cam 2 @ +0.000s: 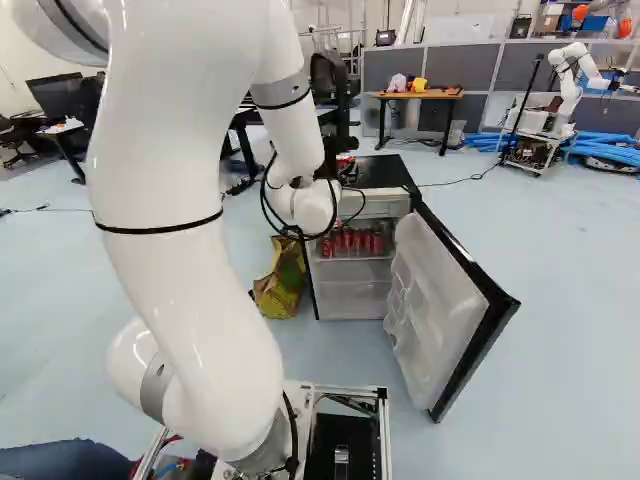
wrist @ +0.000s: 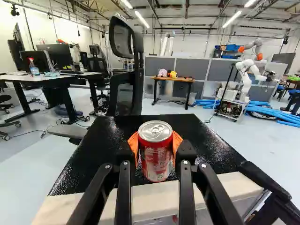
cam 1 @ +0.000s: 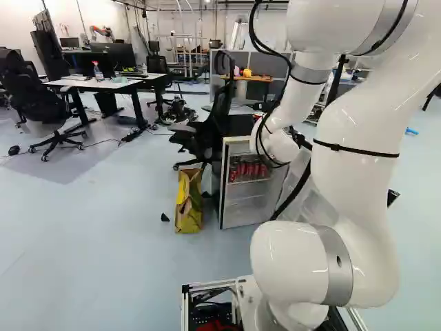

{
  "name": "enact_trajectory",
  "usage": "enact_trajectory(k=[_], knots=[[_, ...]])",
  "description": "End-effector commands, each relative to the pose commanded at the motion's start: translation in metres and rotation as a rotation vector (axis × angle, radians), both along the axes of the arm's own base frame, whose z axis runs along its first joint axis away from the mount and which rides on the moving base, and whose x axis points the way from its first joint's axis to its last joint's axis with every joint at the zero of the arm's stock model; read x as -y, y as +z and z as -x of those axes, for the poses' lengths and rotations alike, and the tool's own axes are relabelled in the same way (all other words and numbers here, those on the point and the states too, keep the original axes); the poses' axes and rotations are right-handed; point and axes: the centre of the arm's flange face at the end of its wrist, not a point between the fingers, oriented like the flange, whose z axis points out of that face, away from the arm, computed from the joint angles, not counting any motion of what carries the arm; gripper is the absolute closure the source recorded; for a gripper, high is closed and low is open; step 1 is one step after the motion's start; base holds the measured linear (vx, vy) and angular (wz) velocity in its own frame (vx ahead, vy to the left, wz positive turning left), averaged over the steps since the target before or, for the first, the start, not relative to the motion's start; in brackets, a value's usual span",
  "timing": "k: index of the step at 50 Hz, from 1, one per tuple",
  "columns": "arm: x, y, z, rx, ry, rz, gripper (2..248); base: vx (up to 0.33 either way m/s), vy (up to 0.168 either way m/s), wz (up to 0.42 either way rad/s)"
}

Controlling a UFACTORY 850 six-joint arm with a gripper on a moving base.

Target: Grab a drink from the fridge

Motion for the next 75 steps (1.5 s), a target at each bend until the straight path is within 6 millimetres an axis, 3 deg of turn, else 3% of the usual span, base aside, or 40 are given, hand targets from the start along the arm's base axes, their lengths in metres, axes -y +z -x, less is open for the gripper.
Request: enact_trajectory(k=[51,75], knots=[[-0.002,-0.010,-0.053,-0.021,-0.007,-0.014,158,0.000,0.000,0.000],[-0.001,-0.015,-0.069,-0.038,-0.020,-0.022,158,0.000,0.000,0.000]])
